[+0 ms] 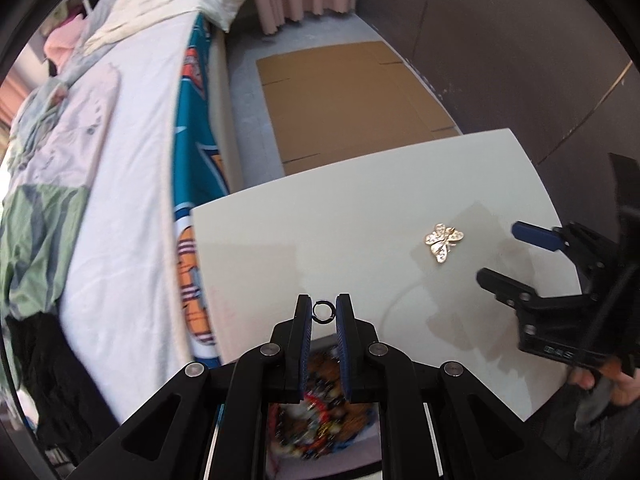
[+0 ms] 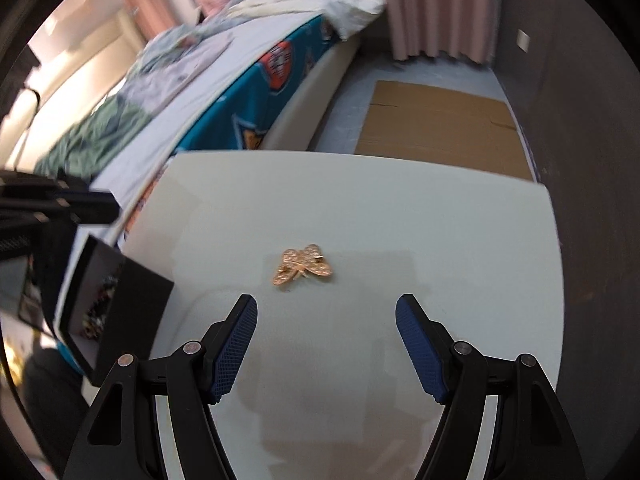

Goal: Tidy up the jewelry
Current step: 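Carry the silver ring into the black box and open the left gripper, then grasp the gold butterfly brooch with the right gripper and drop it into the box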

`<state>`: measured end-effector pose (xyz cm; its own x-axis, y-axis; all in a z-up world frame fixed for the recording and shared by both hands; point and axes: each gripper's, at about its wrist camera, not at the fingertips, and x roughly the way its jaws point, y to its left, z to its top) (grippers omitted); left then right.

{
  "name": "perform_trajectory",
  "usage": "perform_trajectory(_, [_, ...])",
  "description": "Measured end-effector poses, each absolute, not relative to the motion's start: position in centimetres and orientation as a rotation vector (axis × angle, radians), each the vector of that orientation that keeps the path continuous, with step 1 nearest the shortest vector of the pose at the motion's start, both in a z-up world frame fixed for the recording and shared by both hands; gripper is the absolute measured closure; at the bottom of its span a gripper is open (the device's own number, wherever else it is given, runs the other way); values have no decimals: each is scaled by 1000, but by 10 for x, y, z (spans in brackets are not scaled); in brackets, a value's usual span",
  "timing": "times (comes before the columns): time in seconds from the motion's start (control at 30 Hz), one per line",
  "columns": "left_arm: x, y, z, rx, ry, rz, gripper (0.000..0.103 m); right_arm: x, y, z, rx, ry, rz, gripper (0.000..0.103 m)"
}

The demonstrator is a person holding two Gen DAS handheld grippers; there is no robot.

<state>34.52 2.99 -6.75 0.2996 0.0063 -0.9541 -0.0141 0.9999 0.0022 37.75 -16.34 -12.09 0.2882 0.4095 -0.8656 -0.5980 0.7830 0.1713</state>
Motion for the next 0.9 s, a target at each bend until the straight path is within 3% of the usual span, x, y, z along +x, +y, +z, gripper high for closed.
perform_trajectory(0.2, [318,49,-57,-35,1241,39,90,374,-136,-132,-359,1061,731,30])
perform_trajectory(0.6, [280,71,-63,-98,1234,66,90,388,-120,-150,-388,1065,711,32])
perform_trajectory(0.73, [276,66,-67,-100,1242,49,90,386,-119,-147,-401,1067,697,60])
perform_trajectory(0.9, [279,51,-73,-95,1247,3,90,385,-126,-136,-358,1109,681,60])
